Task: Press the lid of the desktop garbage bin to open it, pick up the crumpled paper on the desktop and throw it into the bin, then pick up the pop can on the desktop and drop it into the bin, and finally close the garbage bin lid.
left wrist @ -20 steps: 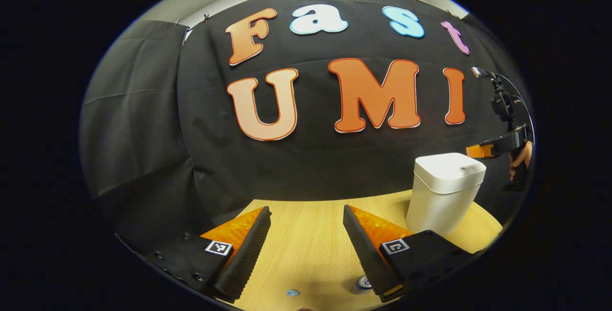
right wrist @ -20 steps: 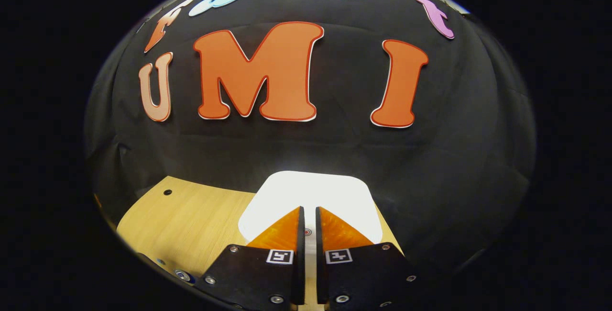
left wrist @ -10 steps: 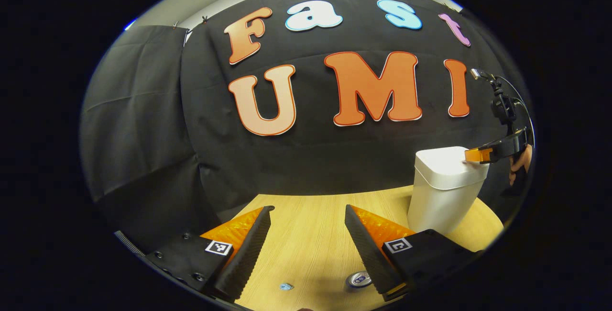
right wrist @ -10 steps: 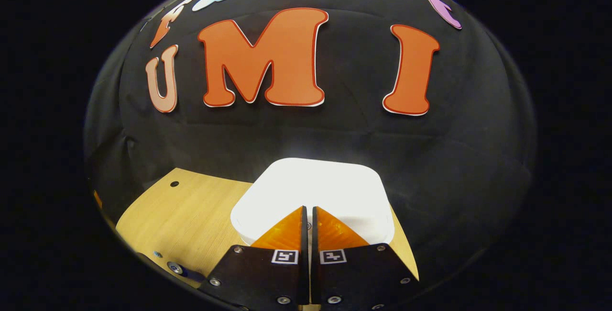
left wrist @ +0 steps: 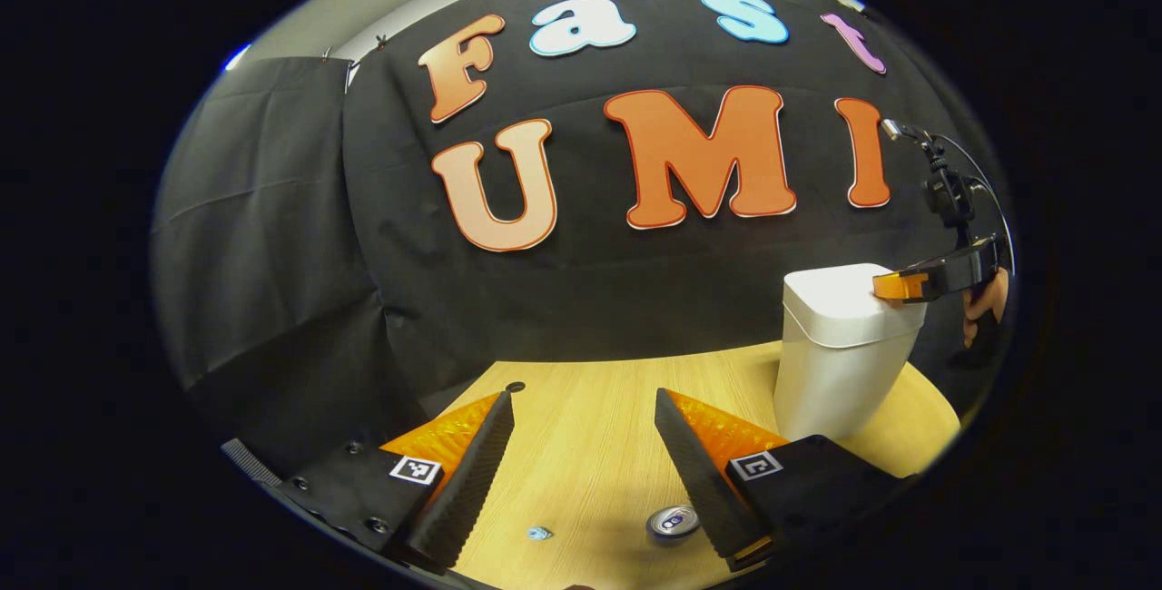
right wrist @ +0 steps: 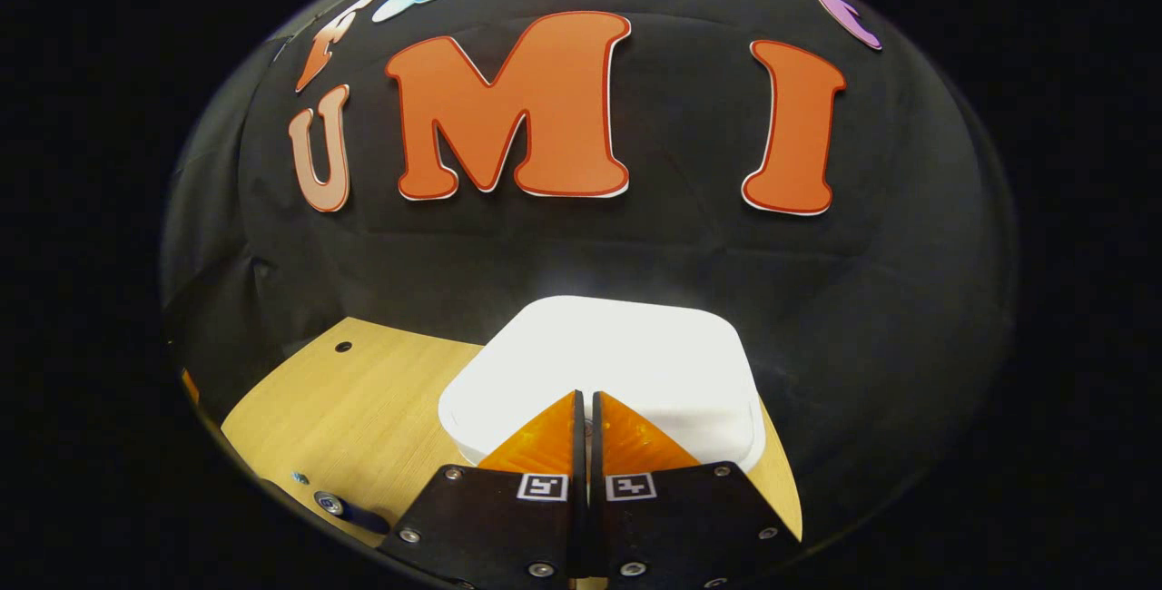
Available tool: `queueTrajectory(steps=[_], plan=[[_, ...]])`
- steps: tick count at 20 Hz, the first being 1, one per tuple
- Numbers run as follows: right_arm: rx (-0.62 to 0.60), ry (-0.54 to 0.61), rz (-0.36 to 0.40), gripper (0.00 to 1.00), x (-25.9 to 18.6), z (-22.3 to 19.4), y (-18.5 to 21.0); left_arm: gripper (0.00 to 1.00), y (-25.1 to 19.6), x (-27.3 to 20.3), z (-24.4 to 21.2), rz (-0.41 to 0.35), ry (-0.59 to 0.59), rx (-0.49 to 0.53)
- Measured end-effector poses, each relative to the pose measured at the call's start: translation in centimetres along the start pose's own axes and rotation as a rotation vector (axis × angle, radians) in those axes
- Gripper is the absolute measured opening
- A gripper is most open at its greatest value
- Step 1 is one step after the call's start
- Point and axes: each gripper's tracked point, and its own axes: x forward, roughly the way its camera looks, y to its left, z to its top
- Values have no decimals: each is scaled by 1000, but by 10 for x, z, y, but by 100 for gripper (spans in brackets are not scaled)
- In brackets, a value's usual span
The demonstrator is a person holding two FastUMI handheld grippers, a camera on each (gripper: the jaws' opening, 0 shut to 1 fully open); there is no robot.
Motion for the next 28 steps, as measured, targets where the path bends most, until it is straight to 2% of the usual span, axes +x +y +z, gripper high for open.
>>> queueTrajectory(steps=[12, 18, 23, 28], plan=[[-19, 16, -39, 1, -2, -6, 1, 99, -16, 4, 6, -46, -14, 18], [-52, -2, -48, 1, -13, 5, 2, 99, -4, 8, 11, -63, -47, 8], [-59, -85, -76, 1, -42, 27, 10, 100, 6, 20, 12, -106, -55, -1], [-52, -141, -60, 1, -64, 32, 35, 100, 17, 31, 8, -162, -53, -4]])
